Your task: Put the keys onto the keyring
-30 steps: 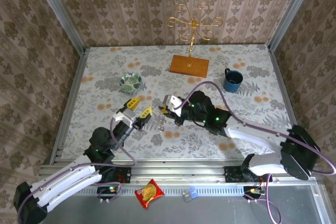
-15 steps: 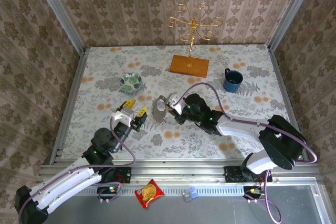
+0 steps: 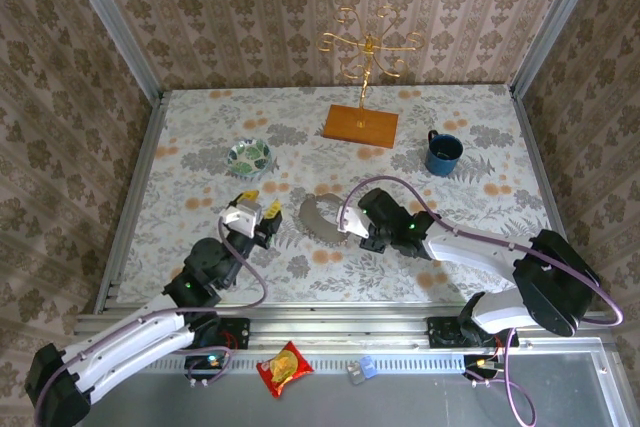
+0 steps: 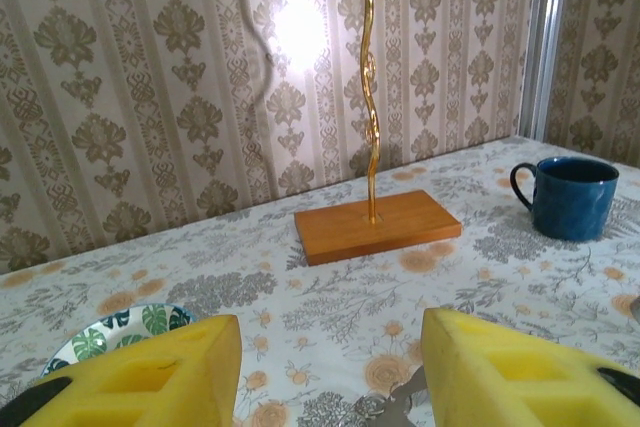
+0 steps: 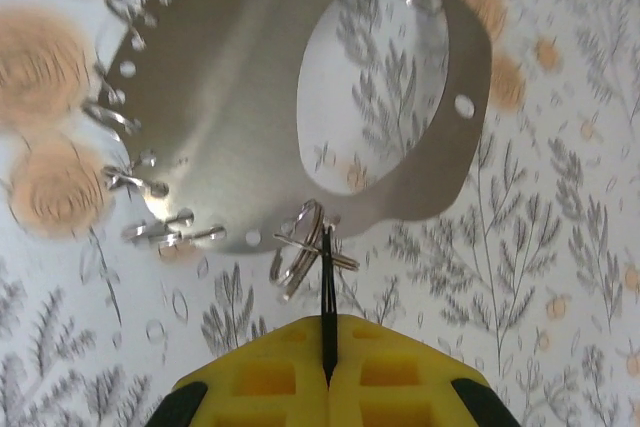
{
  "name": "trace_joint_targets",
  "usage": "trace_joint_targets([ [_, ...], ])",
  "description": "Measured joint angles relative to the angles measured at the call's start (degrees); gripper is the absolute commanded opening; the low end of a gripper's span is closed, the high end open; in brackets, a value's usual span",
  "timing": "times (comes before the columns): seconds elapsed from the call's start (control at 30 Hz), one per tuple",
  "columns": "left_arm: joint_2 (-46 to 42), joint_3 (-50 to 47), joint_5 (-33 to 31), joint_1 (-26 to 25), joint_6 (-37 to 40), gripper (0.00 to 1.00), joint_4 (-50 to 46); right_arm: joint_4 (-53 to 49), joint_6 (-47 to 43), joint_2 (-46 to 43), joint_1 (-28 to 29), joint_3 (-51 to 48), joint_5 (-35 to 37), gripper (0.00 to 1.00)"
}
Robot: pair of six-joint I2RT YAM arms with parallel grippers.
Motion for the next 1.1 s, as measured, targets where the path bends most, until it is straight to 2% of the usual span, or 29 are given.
trace_joint_targets([
  [0.13, 2.1, 0.1, 0.0, 0.3, -0.6, 0.52, 0.1, -3.7, -1.2, 2.6, 0.0, 0.7, 3.1, 0.02],
  [0.37, 5.5, 0.5, 0.0, 1.5, -3.8, 0.57, 0.1, -7.7, -1.9, 6.5, 0.0, 1.5, 7.3, 0.30],
  [0.57, 8.5, 1.6, 0.9, 4.0, -8.6, 0.56, -0.7, -8.0, 2.9, 4.4, -0.9, 1.8, 5.5, 0.42],
  [0.7, 10.8, 1.8, 2.1, 5.7, -13.2, 0.56, -1.6, -6.5, 13.9, -2.8, -1.9, 1.8, 2.5, 0.42],
  [0.83, 14.2, 2.3, 4.6, 7.3, -18.1, 0.57, -2.5, -5.2, 31.9, -8.2, -2.0, 1.8, -0.4, 0.37],
  [0.97, 19.8, 4.1, 7.6, 7.7, -21.9, 0.57, -3.3, -7.2, 50.1, -9.4, -2.0, 1.8, -2.1, 0.28],
  [1.1, 25.5, 5.3, 10.3, 7.7, -25.0, 0.55, -3.2, -10.6, 61.5, -7.8, -2.1, 1.9, -4.7, 0.28],
])
